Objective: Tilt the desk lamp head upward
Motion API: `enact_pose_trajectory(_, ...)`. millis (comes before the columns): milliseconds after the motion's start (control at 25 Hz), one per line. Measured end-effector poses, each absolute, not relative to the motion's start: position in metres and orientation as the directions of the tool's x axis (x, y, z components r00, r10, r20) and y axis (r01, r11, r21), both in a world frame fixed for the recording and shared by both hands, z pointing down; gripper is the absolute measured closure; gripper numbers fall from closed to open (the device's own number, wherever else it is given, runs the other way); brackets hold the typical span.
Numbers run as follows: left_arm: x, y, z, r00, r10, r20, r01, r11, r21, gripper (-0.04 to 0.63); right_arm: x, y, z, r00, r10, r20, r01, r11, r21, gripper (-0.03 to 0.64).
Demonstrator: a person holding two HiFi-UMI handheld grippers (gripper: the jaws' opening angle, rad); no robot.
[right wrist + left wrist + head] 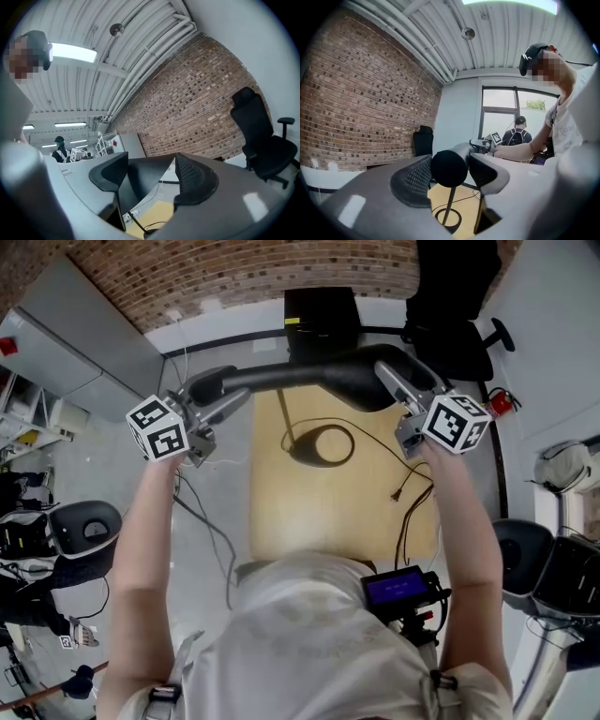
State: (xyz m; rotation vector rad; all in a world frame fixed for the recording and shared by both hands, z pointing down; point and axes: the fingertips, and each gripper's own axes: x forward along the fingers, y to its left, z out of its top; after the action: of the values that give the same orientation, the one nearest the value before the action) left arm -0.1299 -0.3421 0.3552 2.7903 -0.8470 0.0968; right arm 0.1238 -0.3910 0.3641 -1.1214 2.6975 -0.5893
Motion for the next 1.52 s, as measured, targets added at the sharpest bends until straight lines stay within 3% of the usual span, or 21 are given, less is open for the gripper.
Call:
enact_pose_trajectory(320,-0.128,-0.341,0.365,0.844,-0.522,0.12,-0.535,-0.83,0.158,0.345,0.119,-0.397,0.334,-0.717,-0.696,0.029,-0.669,0.677,-0.307,0.29)
enact_pose_trajectory(840,-0.116,-0.336,0.39,0.826,-0.469,0.313,-0.481,-0.876,-0.041,0.362,0.097,-0.405,0.283,-0.731,-0.681,0.032,-0.679,0.722,-0.136,0.295)
enact_pose_trajectory(1520,-0.108,-0.339,0.413,0.824,-0.445,0.351,-0.479,-0.878,0.011,0.367,0.066,-0.41,0.242,-0.721,-0.686,0.098,-0.68,0.727,0.091,0.304)
